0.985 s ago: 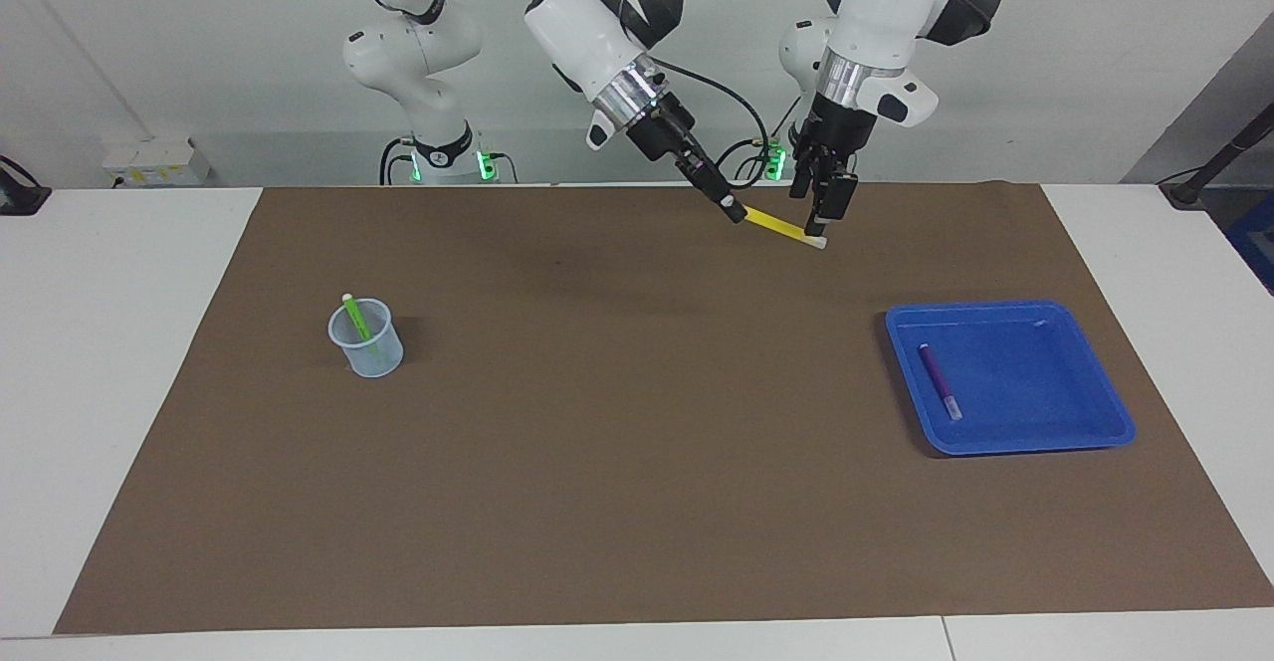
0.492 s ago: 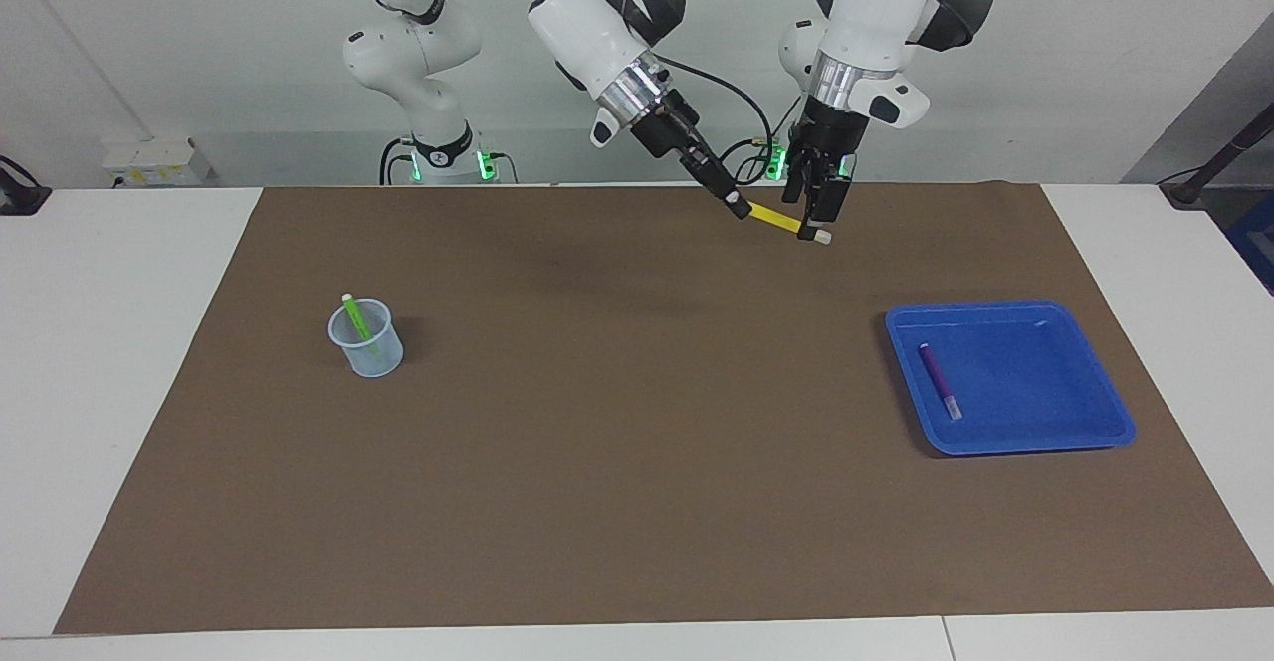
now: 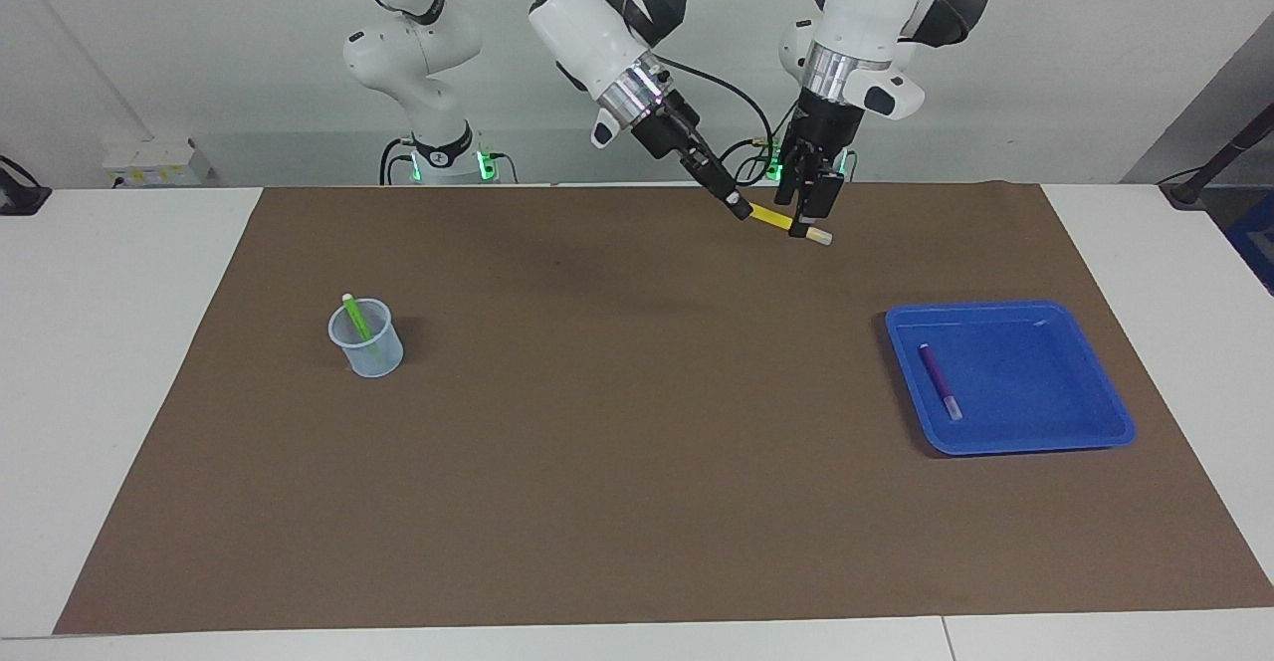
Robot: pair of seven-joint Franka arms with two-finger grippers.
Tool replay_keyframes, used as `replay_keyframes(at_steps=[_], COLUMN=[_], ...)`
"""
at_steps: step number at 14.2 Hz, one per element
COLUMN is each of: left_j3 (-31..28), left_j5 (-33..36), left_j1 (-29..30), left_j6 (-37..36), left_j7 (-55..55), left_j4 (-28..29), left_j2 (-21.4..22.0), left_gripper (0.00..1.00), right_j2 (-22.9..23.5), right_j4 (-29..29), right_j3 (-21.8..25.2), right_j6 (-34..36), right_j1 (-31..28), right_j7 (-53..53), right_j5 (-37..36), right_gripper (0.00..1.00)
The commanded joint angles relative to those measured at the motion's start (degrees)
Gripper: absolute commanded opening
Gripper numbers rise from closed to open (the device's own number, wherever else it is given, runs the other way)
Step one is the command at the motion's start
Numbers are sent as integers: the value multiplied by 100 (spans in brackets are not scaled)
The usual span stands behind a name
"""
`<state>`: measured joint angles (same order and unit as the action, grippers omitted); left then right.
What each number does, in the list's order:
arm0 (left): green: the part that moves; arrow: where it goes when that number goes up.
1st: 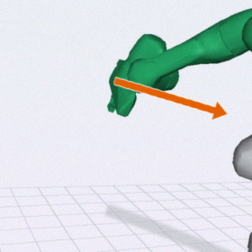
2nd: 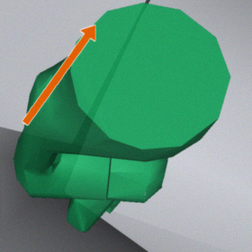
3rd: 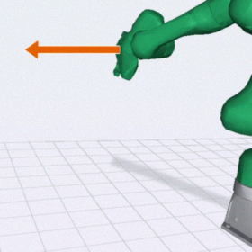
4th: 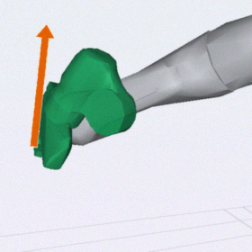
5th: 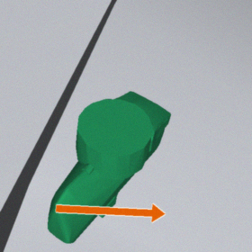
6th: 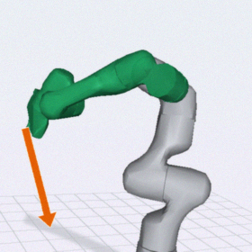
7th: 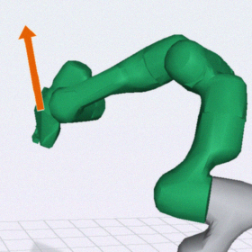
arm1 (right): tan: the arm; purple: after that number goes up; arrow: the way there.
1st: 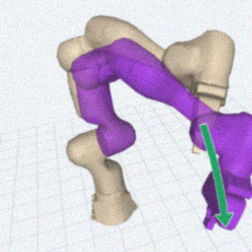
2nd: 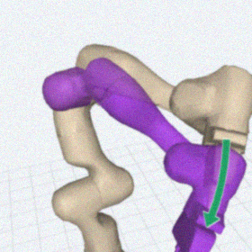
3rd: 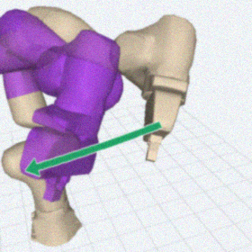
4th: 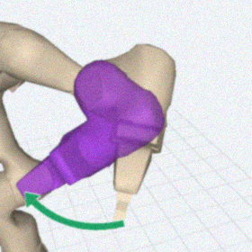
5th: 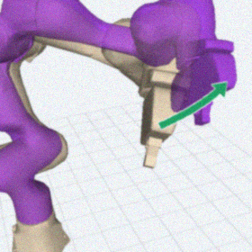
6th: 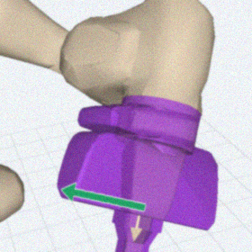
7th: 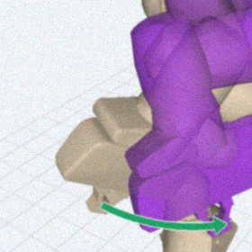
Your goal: Right arm passes pens to left for tray arrangement
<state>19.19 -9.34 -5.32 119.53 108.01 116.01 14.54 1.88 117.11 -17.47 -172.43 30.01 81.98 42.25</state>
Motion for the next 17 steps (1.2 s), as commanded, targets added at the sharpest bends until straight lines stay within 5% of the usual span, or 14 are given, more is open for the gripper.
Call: replay_keyframes(at_steps=[1, 17], left_j3=[-29, -29], left_j5=[29, 37], left_j1=[-92, -66], left_j6=[96, 132], left_j7=[45, -149], left_j4=[-88, -8], left_j2=[-135, -197], left_gripper=[77, 57], right_j2=[76, 85], right_j4=[-92, -92], right_j3=[-19, -11], right_j6=[-106, -98], right_j1=[-4, -57], right_j7=[-15, -138], right_j5=[135, 135], right_gripper=[0, 0])
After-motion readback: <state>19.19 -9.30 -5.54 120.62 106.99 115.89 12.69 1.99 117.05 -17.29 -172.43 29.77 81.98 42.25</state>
